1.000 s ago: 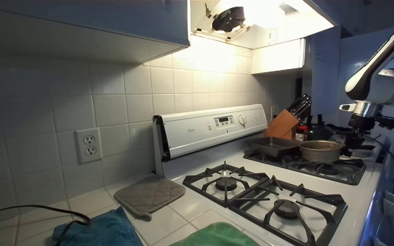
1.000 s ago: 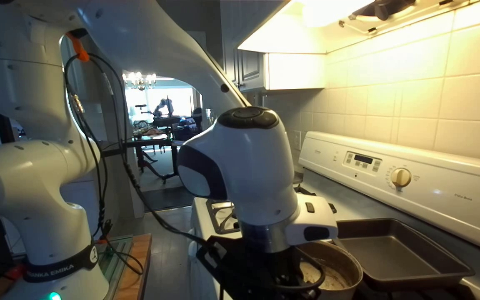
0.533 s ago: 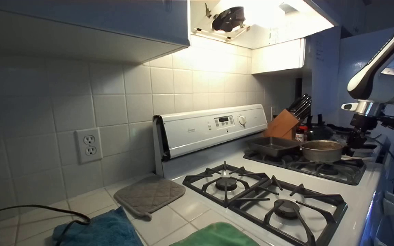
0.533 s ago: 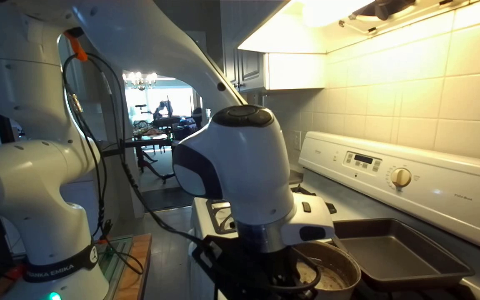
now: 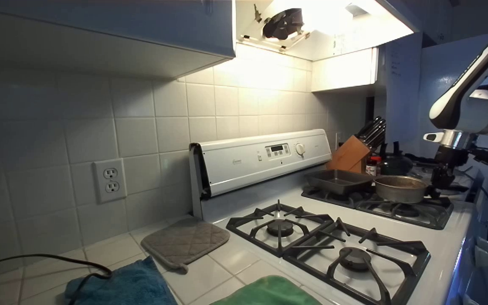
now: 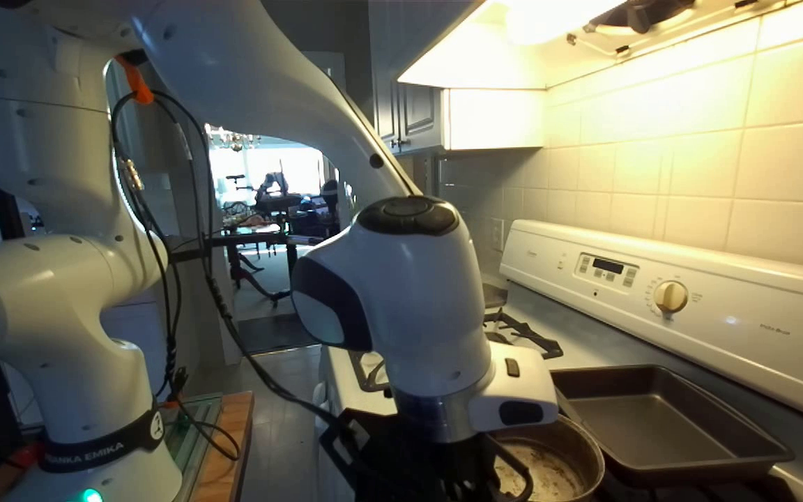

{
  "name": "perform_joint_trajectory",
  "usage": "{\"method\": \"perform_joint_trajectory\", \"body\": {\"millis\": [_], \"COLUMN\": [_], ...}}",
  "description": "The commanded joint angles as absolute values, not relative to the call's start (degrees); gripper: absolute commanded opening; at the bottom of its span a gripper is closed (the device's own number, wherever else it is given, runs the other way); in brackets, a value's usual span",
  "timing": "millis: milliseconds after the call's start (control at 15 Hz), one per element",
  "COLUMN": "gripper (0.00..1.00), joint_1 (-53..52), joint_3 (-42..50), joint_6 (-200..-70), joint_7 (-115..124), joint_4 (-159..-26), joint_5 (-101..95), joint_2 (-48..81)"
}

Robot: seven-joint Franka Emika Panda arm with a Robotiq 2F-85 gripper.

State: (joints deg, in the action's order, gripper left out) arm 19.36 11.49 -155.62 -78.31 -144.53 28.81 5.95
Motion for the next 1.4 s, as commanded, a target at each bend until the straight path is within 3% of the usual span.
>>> {"method": "perform_joint_trajectory", "body": {"millis": [0, 67, 133, 200, 667, 867, 1000, 1067, 1333], "gripper": [0.06, 0.06, 0.36, 0.51, 0.98, 0.97, 0.90, 0.71, 0.42], "joint_1": [19.24, 19.25, 19.28, 19.29, 19.72, 19.80, 19.76, 19.85, 19.92], "joint_3": [11.41, 11.40, 11.41, 11.36, 10.82, 10.44, 10.33, 10.26, 9.99], "joint_6": [-157.97, -158.18, -158.15, -158.23, -156.19, -155.84, -155.70, -155.44, -155.44], "joint_7": [-77.22, -77.15, -76.99, -76.95, -77.80, -78.41, -78.30, -78.56, -79.12], "joint_4": [-143.56, -143.48, -143.34, -143.36, -142.88, -142.66, -142.63, -142.57, -142.37], "joint_5": [29.50, 29.53, 29.55, 29.76, 33.55, 35.89, 36.79, 37.34, 39.57], "joint_2": [8.16, 8.38, 8.38, 8.37, 7.32, 7.48, 7.53, 7.43, 7.42]}}
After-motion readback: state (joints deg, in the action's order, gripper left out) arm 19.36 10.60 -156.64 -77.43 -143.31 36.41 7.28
